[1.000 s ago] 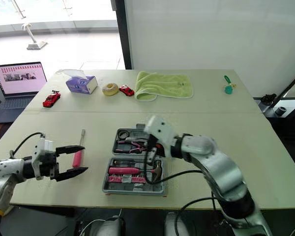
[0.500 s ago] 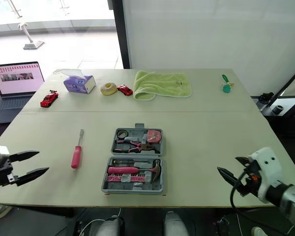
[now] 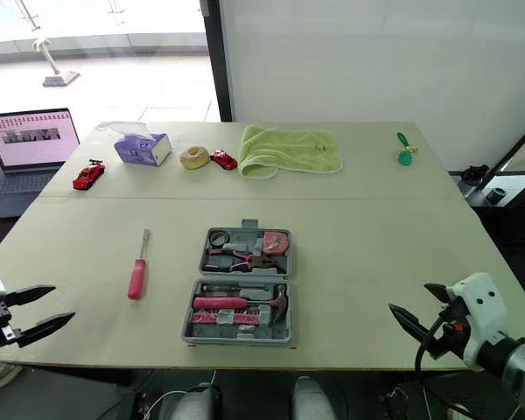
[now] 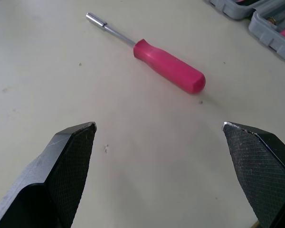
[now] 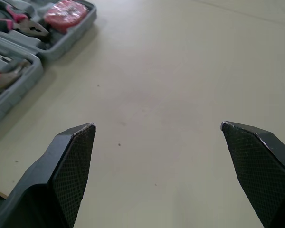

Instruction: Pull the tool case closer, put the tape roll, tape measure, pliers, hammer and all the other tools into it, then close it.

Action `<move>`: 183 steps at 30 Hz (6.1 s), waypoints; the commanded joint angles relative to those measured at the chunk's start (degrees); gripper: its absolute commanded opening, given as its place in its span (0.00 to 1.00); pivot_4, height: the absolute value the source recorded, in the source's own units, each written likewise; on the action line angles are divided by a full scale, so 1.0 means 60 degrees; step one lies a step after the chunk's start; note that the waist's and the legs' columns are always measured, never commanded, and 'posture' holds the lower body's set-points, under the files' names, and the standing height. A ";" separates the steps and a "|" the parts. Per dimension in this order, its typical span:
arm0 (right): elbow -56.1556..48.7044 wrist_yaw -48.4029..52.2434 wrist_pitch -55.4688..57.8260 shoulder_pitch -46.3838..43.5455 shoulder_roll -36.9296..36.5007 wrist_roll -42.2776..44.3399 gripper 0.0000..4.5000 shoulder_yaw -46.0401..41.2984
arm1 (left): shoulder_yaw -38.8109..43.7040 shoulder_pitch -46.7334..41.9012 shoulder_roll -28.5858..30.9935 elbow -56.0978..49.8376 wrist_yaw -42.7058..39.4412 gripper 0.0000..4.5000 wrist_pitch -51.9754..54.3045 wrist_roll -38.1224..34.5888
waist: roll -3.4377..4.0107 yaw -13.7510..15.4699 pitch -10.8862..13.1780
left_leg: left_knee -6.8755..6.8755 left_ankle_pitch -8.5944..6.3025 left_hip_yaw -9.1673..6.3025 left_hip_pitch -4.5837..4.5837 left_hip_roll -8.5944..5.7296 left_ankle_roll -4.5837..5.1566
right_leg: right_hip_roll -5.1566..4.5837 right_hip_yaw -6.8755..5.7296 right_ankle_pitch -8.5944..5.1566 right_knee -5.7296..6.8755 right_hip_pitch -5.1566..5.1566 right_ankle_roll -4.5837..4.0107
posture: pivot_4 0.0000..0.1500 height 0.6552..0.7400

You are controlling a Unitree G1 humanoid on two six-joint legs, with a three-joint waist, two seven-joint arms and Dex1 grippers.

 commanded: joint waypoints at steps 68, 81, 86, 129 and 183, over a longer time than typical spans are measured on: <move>-0.1558 -0.1558 0.1918 -0.5022 -0.1530 0.1661 1.00 0.5627 | -0.2380 -0.4539 -0.5041 -0.3860 1.1028 0.13 1.0570 0.1947 | 0.0031 0.0314 -0.0026 | 0.0033 0.0009 -0.0067 0.0026 -0.0038 -0.0011 | -0.0007 -0.0028 0.0032 -0.0018 0.0085 0.0067 | 1.00 1.00; -0.1553 -0.1751 0.2079 -0.5132 -0.1520 0.1639 1.00 0.5599 | -0.2376 -0.4889 -0.5183 -0.2236 1.0824 0.84 0.9680 0.2067 | 0.0114 0.0272 -0.0075 | 0.0028 0.0009 -0.0067 0.0045 -0.0038 -0.0011 | -0.0005 -0.0028 0.0030 -0.0021 0.0099 0.0065 | 1.00 1.00; -0.1571 -0.1835 0.2098 -0.5171 -0.1518 0.1597 1.00 0.5612 | -0.2326 -0.5028 -0.5220 -0.2014 1.0791 0.84 0.9518 0.2056 | 0.0129 0.0266 -0.0084 | 0.0024 0.0009 -0.0068 0.0054 -0.0038 -0.0011 | -0.0003 -0.0027 0.0029 -0.0022 0.0104 0.0065 | 1.00 1.00; -0.1227 0.1930 -0.0159 -0.3057 -0.3385 0.1833 1.00 0.3595 | -1.0862 -1.0232 0.0422 -0.9235 0.0268 0.09 1.2640 -0.0834 | -0.0049 0.0231 0.0220 | 0.0042 0.0034 -0.0079 -0.0130 -0.0030 -0.0050 | 0.0011 -0.0028 0.0036 -0.0025 -0.0050 0.0073 | 1.00 1.00; -0.1602 0.1959 0.0091 -0.2578 -0.3639 0.1871 1.00 0.3877 | -1.3214 -0.9364 -0.1949 -0.8011 0.3340 0.09 1.1860 0.1267 | -0.0036 0.0324 0.0212 | 0.0190 0.0004 -0.0082 -0.0147 -0.0036 0.0005 | 0.0007 -0.0028 0.0056 0.0011 -0.0004 0.0107 | 1.00 1.00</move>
